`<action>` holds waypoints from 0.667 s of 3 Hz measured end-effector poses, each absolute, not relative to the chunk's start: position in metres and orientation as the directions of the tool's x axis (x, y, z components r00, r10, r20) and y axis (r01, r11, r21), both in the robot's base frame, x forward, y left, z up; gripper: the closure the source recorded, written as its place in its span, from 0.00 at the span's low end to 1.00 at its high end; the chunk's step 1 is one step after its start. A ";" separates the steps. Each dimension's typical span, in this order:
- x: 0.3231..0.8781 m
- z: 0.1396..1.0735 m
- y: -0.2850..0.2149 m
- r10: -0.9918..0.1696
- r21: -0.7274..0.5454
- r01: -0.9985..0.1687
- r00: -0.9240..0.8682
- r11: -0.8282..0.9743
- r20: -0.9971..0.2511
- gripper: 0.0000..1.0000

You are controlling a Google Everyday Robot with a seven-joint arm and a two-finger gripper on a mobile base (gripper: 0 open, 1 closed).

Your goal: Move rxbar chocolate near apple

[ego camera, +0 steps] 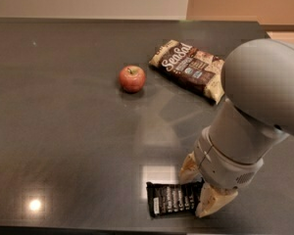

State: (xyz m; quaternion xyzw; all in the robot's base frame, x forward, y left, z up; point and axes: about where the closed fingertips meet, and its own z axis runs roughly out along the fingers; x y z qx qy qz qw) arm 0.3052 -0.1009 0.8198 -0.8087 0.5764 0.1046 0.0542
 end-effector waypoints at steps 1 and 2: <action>0.305 0.823 -0.101 -0.921 0.033 -0.944 0.314 -0.330 -0.232 0.88; 0.309 0.828 -0.102 -0.925 0.049 -0.945 0.305 -0.323 -0.228 1.00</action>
Offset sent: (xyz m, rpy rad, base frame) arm 0.0083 -0.0046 0.0148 -0.0226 0.0397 -0.0173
